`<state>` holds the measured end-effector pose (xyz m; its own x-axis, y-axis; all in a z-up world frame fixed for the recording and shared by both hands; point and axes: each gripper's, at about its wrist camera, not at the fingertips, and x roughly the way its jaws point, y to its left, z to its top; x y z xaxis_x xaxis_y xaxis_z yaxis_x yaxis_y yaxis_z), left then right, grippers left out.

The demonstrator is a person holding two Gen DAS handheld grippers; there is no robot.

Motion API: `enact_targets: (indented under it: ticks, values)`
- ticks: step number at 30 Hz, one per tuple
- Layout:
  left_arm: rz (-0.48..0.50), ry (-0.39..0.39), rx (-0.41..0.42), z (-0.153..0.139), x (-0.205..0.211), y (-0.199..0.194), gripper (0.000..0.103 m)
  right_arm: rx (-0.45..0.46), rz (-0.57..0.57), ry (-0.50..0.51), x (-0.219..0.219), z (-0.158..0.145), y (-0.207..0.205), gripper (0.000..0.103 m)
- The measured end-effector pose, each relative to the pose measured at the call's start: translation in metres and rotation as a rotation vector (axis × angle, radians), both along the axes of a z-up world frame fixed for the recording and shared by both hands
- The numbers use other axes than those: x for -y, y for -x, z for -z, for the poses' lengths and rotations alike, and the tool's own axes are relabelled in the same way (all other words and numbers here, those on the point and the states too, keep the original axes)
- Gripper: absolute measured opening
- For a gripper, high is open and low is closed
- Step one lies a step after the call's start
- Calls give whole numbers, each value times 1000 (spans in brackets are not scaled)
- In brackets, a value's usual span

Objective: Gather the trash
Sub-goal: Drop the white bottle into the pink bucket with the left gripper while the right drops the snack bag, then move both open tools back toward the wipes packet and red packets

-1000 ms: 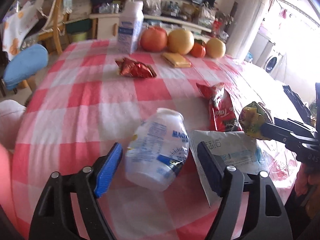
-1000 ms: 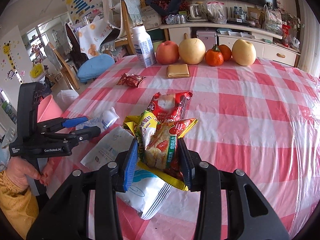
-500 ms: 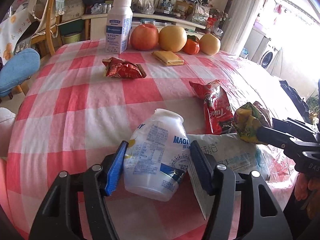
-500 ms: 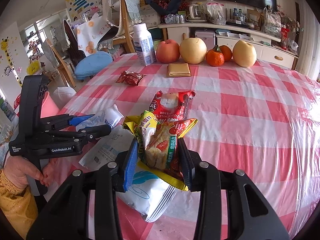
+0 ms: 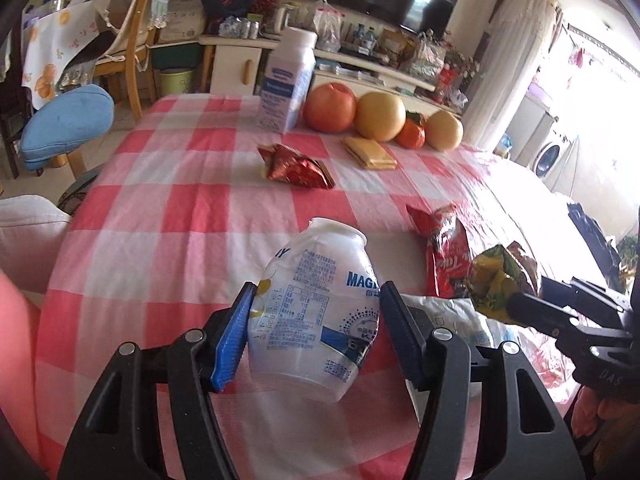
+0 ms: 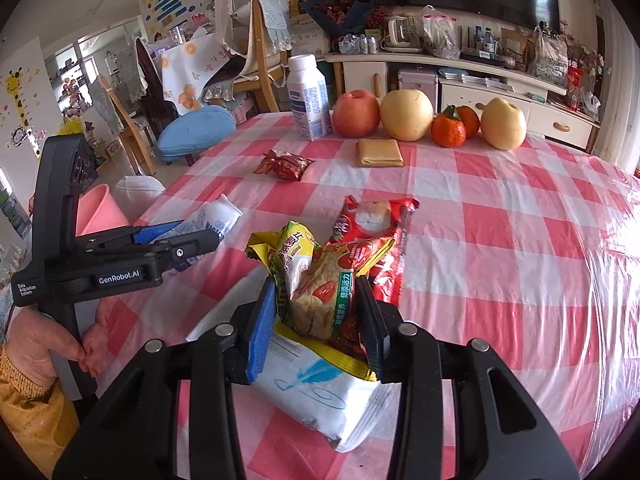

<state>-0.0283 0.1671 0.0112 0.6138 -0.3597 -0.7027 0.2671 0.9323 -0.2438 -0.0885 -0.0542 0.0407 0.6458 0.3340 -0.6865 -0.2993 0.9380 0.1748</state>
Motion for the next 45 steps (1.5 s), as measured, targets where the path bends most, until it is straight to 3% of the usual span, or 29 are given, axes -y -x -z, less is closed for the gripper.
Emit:
enact_targets:
  ticks: [6,14,27,31,34,37,41,45]
  values:
    - [-91,43,53,-21,-35,7,63,16,-43,-12,-25,-10,-1,41]
    - [-260,93,112,-44,-101,19,63,37,-175,-20,-93,-25,-2,41]
    - [-736,158,118,-49,-263,65,64,109,-487,-6,-251,-60,0,41]
    - [-812,177,114,-47,-288,75,64,127,-560,-7,-294,-65,0,42]
    - [-885,212,122,-45,-306,84,71,117,-598,-5,-325,-61,-3,46]
    - [-942,228,143,-44,-315,93,77,111,-601,8,-340,-51,-9,64]
    - [-976,211,148,-43,-316,95,84,101,-541,-33,-321,-46,-11,78]
    - [-984,202,161,-44,-312,88,90,97,-462,-22,-292,-42,-10,83]
